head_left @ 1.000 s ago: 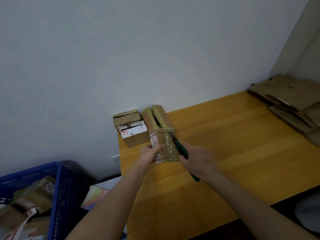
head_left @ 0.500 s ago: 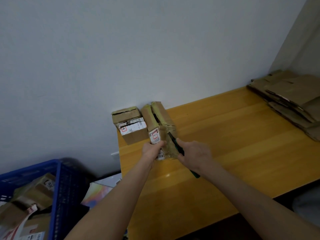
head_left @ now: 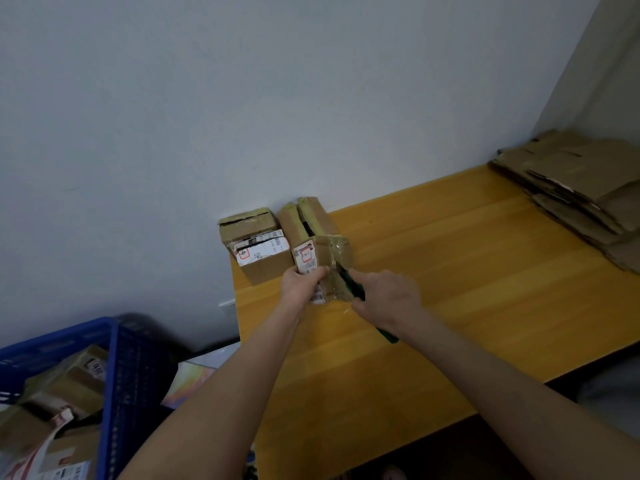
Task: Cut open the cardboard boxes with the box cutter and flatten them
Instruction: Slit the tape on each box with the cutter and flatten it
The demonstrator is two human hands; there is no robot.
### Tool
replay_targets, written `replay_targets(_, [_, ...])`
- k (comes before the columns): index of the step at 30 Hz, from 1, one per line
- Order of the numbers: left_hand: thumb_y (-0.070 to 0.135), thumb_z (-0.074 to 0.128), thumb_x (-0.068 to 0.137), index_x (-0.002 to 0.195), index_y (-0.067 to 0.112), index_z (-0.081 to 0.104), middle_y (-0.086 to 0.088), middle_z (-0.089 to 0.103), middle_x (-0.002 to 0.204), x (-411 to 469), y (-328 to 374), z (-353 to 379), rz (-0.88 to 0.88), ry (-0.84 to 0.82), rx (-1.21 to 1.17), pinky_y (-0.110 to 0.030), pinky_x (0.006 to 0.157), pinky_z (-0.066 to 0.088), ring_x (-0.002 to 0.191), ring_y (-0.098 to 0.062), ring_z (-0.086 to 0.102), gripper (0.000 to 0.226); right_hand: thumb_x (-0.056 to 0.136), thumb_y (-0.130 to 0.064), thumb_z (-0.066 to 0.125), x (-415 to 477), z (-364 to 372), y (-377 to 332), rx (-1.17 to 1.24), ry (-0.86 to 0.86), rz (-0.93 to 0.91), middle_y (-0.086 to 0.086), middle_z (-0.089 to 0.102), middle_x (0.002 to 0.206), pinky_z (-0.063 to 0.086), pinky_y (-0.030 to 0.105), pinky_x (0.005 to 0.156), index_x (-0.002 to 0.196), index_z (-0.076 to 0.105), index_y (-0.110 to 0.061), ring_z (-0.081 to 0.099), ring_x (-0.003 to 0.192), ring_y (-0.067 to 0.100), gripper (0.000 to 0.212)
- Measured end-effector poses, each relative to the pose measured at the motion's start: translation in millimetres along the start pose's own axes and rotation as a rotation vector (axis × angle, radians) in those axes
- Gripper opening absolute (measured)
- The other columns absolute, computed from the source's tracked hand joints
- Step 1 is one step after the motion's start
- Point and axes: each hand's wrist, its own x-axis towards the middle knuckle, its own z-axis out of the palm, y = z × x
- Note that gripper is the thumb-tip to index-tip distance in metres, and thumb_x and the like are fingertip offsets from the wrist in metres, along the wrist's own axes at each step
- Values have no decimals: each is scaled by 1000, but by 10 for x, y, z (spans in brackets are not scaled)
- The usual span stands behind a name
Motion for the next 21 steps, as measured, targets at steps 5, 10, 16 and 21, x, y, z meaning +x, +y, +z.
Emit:
replay_targets(5, [24, 78, 78, 109, 3, 62, -15, 70, 100, 142, -52, -150, -26, 147, -11, -24, 48, 46, 68, -20, 62, 40, 92, -35, 50, -56, 66, 4, 88, -70, -28, -3, 64, 85, 38, 24, 48, 132, 51, -31, 57, 68, 18, 40])
replay_targets(10, [27, 71, 85, 107, 4, 60, -10, 67, 88, 139, -19, -365, -109, 122, -72, -28, 56, 49, 68, -18, 60, 33, 92, -36, 55, 7, 254, 197, 544, 65, 209, -4, 63, 85, 51, 31, 49, 137, 44, -29, 60, 63, 14, 47])
replay_targets(16, [34, 60, 92, 102, 14, 64, -4, 69, 96, -30, -282, -308, -216, -207, -44, -32, 67, 54, 87, -19, 63, 22, 96, -29, 57, 211, 809, 470, 900, -94, 609, 10, 57, 123, 54, 38, 77, 134, 40, -12, 61, 99, 26, 45])
replay_targets(21, [31, 59, 93, 115, 16, 63, -2, 71, 95, 34, -528, -269, -247, -246, 38, -29, 62, 53, 81, -17, 66, 27, 95, -13, 58, 282, 1291, 683, 759, -217, 753, 16, 53, 132, 55, 42, 83, 143, 33, -10, 59, 110, 32, 54])
